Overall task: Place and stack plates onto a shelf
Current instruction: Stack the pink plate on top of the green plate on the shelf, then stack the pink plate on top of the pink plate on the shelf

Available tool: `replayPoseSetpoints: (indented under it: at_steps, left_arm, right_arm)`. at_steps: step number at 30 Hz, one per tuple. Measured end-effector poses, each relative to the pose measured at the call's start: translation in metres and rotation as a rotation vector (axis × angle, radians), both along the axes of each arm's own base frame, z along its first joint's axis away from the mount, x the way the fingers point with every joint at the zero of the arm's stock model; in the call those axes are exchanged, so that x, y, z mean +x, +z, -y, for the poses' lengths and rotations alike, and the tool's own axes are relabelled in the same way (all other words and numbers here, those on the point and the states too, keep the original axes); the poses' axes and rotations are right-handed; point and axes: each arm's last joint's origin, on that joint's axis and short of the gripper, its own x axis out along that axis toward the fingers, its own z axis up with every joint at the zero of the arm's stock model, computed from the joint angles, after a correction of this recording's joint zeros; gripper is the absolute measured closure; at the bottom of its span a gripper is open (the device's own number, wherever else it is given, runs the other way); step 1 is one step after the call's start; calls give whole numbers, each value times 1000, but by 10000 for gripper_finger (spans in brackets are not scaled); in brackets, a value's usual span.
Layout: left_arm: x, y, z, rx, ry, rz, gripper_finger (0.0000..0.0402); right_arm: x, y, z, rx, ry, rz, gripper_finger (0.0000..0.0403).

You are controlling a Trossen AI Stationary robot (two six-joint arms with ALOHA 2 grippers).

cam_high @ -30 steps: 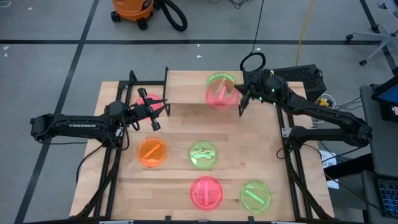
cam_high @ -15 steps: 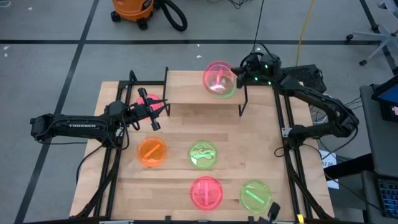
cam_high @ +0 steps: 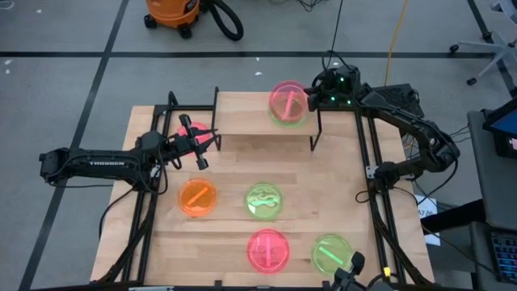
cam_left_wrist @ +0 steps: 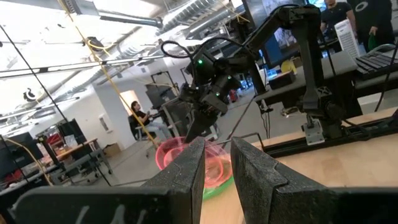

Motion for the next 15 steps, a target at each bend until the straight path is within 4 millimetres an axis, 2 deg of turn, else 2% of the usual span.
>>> replayPoseSetpoints:
  at_steps: [6, 15]
  left_arm:
    - [0, 0, 0, 1, 0, 0, 316]
    - [0, 0, 0, 4, 1, -1, 316]
  right_arm:
    - [-1, -2, -1, 16, 5, -22, 394]
    - [0, -1, -1, 5, 3, -15, 327]
